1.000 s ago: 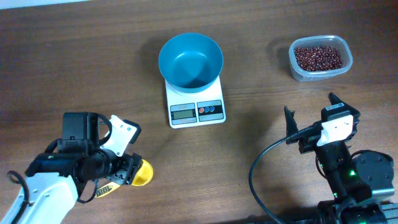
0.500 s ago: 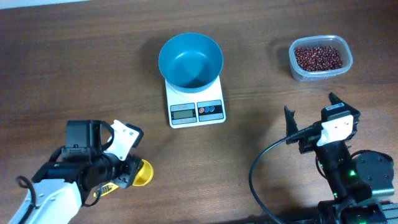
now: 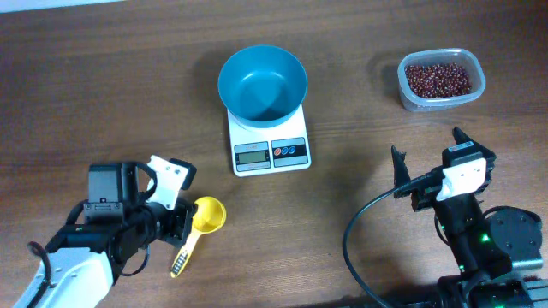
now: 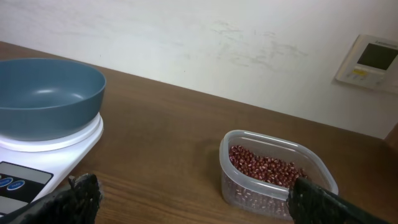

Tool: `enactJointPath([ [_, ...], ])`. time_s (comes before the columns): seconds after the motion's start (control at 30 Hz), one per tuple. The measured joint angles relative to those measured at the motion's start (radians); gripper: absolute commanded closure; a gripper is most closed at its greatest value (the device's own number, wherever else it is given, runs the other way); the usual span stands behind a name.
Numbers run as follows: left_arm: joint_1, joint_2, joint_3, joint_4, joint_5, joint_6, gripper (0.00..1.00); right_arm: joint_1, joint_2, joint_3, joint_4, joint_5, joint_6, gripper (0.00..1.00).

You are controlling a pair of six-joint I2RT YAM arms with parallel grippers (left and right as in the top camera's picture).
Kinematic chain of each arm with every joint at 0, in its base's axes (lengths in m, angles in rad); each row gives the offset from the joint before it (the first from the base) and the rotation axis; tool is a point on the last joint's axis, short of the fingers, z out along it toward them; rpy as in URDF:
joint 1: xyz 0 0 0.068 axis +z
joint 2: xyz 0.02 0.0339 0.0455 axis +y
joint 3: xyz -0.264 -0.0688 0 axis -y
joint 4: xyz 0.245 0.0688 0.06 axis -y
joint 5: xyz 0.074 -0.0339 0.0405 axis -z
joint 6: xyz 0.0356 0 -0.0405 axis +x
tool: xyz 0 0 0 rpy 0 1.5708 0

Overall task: Scoop item into bowl and weigh 50g on scale
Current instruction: 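Grasp the yellow scoop rim with the left gripper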

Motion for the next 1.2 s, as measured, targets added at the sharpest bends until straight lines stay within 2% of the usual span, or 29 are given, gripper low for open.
enactJointPath([
  [0.03,0.000,0.000,0.000,0.008,0.000,-0.044,1.00,0.000,0.000,0.000,0.000,0.000,0.000,0.01],
  [0.13,0.000,0.000,0.000,0.052,0.000,-0.283,0.99,0.000,0.000,0.000,0.000,0.000,0.000,0.01],
  [0.2,0.000,0.000,0.000,0.051,0.000,-0.389,0.91,0.000,0.000,0.000,0.000,0.000,0.000,0.01],
  [0.23,0.000,0.000,0.000,0.049,0.000,-0.430,0.91,0.000,0.000,0.000,0.000,0.000,0.000,0.01],
  [0.3,0.000,0.000,0.000,0.048,-0.001,-0.461,0.92,0.000,0.000,0.000,0.000,0.000,-0.001,0.01],
  [0.33,0.000,0.000,0.000,0.048,-0.001,-0.476,0.88,0.000,0.000,0.000,0.000,0.000,0.000,0.01],
  [0.37,0.000,0.000,0.000,0.048,-0.002,-0.492,1.00,0.000,0.000,0.000,0.000,0.000,-0.001,0.01],
  [0.57,0.000,0.000,0.000,0.048,-0.012,-0.542,1.00,0.000,0.000,0.000,0.000,0.000,-0.001,0.01],
  [0.6,0.000,0.000,0.000,0.048,-0.012,-0.542,0.56,0.000,0.000,0.000,0.000,0.000,-0.001,0.01],
  [0.63,0.000,0.000,0.000,0.048,-0.012,-0.542,0.30,0.000,0.000,0.000,0.000,0.000,0.000,0.01],
  [0.77,0.000,0.000,0.000,0.074,-0.016,-0.552,0.04,0.000,0.000,0.000,0.000,0.000,-0.001,0.01],
  [0.83,0.000,0.000,0.000,0.084,-0.016,-0.554,0.05,0.000,0.000,0.000,0.000,0.000,-0.001,0.01],
  [0.97,0.000,0.000,0.000,0.077,-0.048,-0.550,0.15,0.000,0.000,0.000,0.000,0.000,-0.001,0.01],
  [1.0,0.000,0.000,0.000,0.055,-0.074,-0.552,0.21,0.000,0.000,0.000,0.000,0.000,-0.001,0.01],
  [1.2,0.000,0.000,0.000,0.043,-0.116,-0.553,0.32,0.000,0.000,0.000,0.000,0.000,0.000,0.01],
])
